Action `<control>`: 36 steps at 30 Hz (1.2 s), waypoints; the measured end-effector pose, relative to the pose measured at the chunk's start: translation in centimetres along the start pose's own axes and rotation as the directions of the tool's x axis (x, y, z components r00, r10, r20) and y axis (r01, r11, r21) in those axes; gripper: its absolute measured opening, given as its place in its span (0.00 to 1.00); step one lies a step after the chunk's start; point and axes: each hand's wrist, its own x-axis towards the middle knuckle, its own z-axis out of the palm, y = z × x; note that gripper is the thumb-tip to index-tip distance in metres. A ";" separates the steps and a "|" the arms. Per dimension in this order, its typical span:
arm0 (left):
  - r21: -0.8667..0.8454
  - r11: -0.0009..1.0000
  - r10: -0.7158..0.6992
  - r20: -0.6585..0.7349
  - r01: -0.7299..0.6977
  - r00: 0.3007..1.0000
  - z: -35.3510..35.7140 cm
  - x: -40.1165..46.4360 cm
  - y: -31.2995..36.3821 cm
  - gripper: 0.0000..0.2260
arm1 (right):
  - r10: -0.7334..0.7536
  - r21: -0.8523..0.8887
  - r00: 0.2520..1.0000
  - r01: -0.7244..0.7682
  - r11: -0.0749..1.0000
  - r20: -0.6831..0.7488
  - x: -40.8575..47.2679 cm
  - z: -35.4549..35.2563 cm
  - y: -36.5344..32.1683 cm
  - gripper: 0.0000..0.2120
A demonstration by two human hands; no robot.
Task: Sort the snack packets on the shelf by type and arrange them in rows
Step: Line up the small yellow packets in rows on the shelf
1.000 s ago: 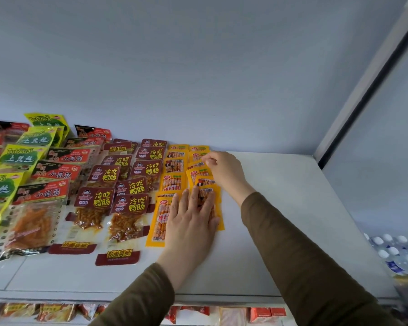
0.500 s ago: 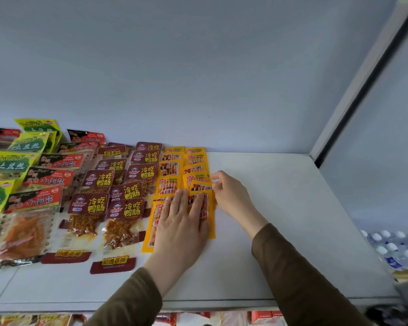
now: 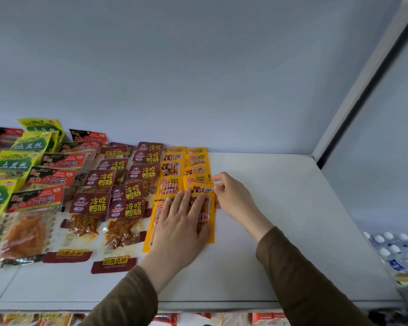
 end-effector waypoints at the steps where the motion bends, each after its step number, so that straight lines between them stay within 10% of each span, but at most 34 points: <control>1: -0.012 1.000 0.001 -0.002 -0.001 1.000 0.0 0.1 -0.1 0.31 | 0.000 0.006 1.000 0.000 1.000 -0.002 0.0 -0.1 0.0 0.14; 22: 0.031 0.998 -0.055 -0.027 0.055 0.998 -1.6 -0.4 -1.2 0.40 | -0.087 0.218 0.975 0.132 0.967 -0.206 -0.3 -0.2 0.1 0.14; 28: 0.076 0.996 -0.043 0.060 0.038 0.997 -1.5 2.3 -1.5 0.40 | 0.015 0.567 1.000 -0.003 0.824 -0.016 0.0 1.3 -1.3 0.24; 36: 0.064 0.998 -0.001 0.101 -0.005 0.995 -1.0 2.8 -2.0 0.38 | -0.004 0.571 1.000 0.003 0.821 0.001 -1.0 2.3 -1.1 0.24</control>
